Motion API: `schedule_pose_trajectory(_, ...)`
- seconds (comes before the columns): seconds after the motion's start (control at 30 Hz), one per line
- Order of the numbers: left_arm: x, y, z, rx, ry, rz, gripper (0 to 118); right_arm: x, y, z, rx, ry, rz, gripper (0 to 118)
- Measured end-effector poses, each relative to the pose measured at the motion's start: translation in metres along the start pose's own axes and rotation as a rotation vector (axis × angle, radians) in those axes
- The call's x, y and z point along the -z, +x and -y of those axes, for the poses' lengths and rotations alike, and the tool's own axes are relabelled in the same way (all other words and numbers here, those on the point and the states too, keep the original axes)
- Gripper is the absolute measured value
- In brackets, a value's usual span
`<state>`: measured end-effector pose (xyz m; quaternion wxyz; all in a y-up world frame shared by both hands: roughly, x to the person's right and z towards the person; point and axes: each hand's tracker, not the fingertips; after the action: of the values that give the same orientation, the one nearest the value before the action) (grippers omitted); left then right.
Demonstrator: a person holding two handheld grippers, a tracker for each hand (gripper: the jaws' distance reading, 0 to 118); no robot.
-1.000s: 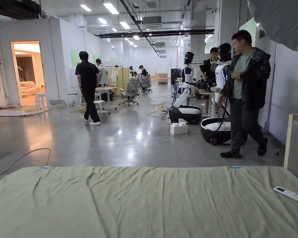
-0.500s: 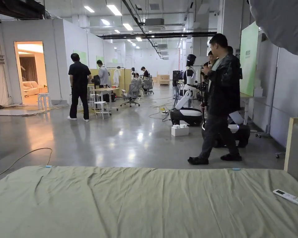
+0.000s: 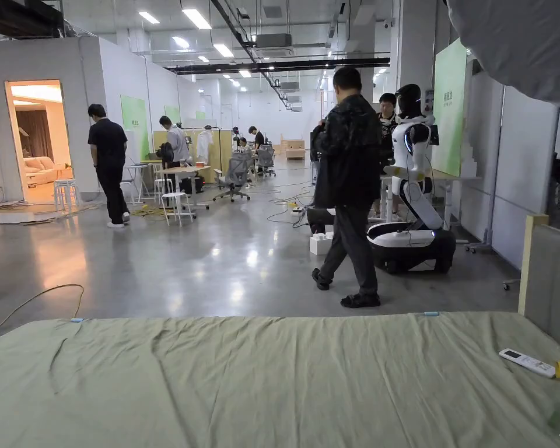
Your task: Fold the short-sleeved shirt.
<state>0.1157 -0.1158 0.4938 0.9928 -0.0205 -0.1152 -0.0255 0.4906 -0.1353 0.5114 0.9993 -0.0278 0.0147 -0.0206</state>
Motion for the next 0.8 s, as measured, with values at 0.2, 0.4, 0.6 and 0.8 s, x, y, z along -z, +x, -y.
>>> schedule_pose_trajectory(0.2, 0.005, -0.006, 0.000, -0.028, 0.001, -0.005, 3, 0.002, 0.000, -0.002, 0.008, 0.002, 0.000, 0)
schedule_pose_trajectory(0.4, 0.023, -0.051, 0.010, -0.238, -0.105, -0.013, 3, 0.009, 0.007, 0.011, 0.062, -0.062, -0.010, 0)
schedule_pose_trajectory(0.6, 0.074, -0.124, 0.088, -0.488, -0.344, 0.076, 96, 0.018, 0.016, 0.034, 0.129, -0.156, -0.013, 0)
schedule_pose_trajectory(0.8, 0.136, -0.174, 0.208, -0.888, -0.490, 0.090, 104, 0.026, 0.018, 0.041, 0.159, -0.224, 0.017, 0)
